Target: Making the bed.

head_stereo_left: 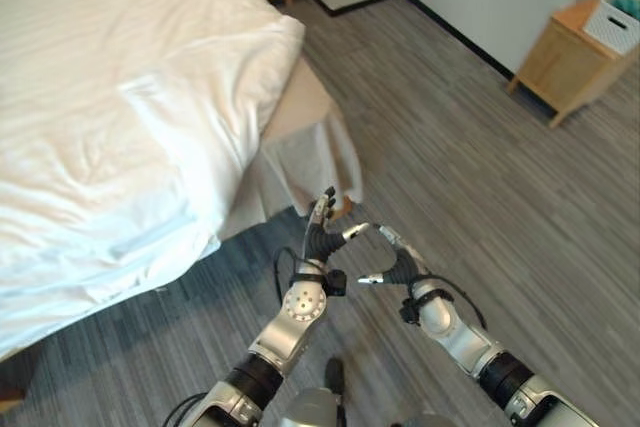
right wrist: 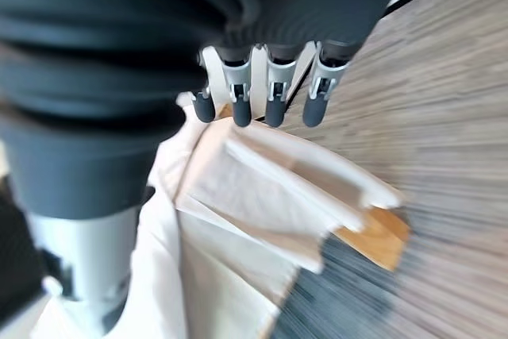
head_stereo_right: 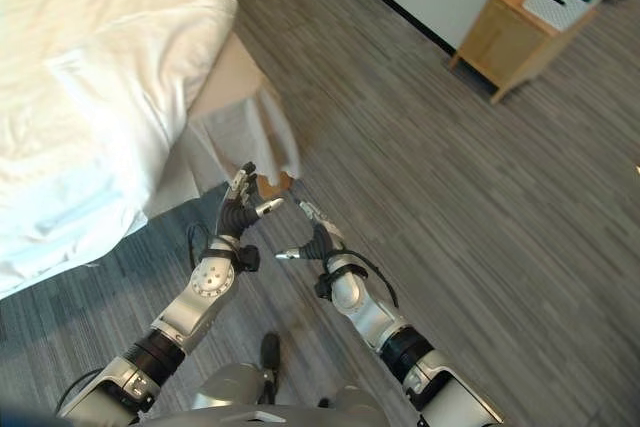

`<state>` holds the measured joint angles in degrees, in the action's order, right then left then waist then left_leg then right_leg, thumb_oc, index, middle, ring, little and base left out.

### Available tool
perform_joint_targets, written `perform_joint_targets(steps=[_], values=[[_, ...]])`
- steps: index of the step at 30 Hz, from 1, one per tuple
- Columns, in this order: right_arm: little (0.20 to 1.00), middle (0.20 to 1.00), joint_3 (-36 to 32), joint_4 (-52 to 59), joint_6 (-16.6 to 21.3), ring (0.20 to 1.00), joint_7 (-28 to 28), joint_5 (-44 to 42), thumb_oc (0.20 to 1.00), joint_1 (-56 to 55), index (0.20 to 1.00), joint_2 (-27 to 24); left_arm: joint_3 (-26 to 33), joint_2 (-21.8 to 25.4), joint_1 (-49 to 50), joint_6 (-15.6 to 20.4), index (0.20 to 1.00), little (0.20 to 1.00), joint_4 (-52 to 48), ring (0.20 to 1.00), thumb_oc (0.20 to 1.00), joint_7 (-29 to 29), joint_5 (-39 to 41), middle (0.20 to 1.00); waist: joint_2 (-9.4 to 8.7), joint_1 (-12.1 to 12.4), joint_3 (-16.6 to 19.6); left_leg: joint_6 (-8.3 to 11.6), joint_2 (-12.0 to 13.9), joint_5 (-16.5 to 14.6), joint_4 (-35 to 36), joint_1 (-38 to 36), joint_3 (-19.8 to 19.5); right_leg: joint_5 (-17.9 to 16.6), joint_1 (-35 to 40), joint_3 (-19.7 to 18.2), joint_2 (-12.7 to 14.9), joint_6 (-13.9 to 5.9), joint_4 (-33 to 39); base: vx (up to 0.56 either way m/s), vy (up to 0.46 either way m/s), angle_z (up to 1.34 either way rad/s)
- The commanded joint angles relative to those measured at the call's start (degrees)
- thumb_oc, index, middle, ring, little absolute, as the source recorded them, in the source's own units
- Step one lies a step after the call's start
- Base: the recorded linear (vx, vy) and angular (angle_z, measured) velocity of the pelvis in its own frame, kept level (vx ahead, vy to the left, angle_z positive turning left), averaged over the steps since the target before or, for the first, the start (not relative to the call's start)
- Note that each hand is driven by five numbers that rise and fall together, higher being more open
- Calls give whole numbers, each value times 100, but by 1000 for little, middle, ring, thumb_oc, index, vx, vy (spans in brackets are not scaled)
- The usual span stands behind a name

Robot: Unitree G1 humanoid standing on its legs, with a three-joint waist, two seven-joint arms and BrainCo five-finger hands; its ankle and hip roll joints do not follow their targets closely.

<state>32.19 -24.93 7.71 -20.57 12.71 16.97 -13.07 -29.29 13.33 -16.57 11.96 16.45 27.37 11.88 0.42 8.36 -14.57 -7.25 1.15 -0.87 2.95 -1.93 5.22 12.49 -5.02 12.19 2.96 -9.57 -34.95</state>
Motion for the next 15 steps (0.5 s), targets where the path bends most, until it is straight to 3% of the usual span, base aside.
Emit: perform_joint_targets(steps=[1, 2, 3, 6, 8, 10, 15], values=[[1000, 1000, -45, 192, 259, 1000, -258, -365, 1000, 214, 1000, 277, -310, -114, -415, 20, 1000, 1000, -23, 1000, 1000, 312, -830, 1000, 23, -147, 6, 559, -124, -12, 205, -113, -367, -728, -140, -286, 129, 119, 1295, 527, -131, 205], [1000, 1000, -147, 152, 201, 1000, -386, -425, 1000, 174, 1000, 253, -374, -216, -513, 9, 1000, 1000, 17, 1000, 1000, 327, -965, 1000, -31, -317, 59, 672, -196, -169, 205, -214, -788, -814, -206, -638, 217, 166, 2498, 591, -188, 211], [1000, 1000, -161, 152, 181, 1000, -420, -459, 1000, 151, 1000, 241, -384, -254, -562, -28, 1000, 1000, 67, 1000, 1000, 337, -1003, 1000, -54, -438, 79, 732, -193, -271, 205, -276, -1015, -1080, -311, -817, 337, 83, 3017, 597, -213, 188], [1000, 1000, -55, 40, 85, 1000, -448, -388, 1000, 219, 1000, 293, -381, -300, -621, -6, 1000, 1000, 216, 1000, 1000, 329, -1054, 1000, -38, -606, 133, 862, -9, -529, 205, -488, -1262, -1722, -658, -542, 751, -201, 3872, 406, -152, 160], [1000, 1000, 25, 51, 81, 1000, -422, -305, 1000, 203, 1000, 292, -359, -297, -604, 25, 1000, 1000, 230, 1000, 1000, 346, -1080, 1000, 32, -681, 124, 910, 144, -679, 205, -669, -1341, -1820, -897, -385, 814, -260, 3940, 430, -146, 66], [1000, 1000, 91, -99, 73, 1000, -434, -178, 1000, 187, 1000, 307, -373, -336, -578, 119, 1000, 1000, 284, 1000, 1000, 379, -1017, 1000, 50, -873, 62, 990, 347, -891, 205, -1039, -1591, -1985, -1231, -488, 861, -369, 3930, 638, -252, 77], [1000, 1000, 158, -228, 102, 1000, -526, -171, 1000, 140, 1000, 379, -481, -452, -609, 208, 1000, 1000, 468, 1000, 1000, 401, -844, 1000, -122, -1052, 208, 1118, 489, -1214, 205, -1445, -1816, -2166, -884, -813, 707, -443, 3995, 340, -177, 62]])
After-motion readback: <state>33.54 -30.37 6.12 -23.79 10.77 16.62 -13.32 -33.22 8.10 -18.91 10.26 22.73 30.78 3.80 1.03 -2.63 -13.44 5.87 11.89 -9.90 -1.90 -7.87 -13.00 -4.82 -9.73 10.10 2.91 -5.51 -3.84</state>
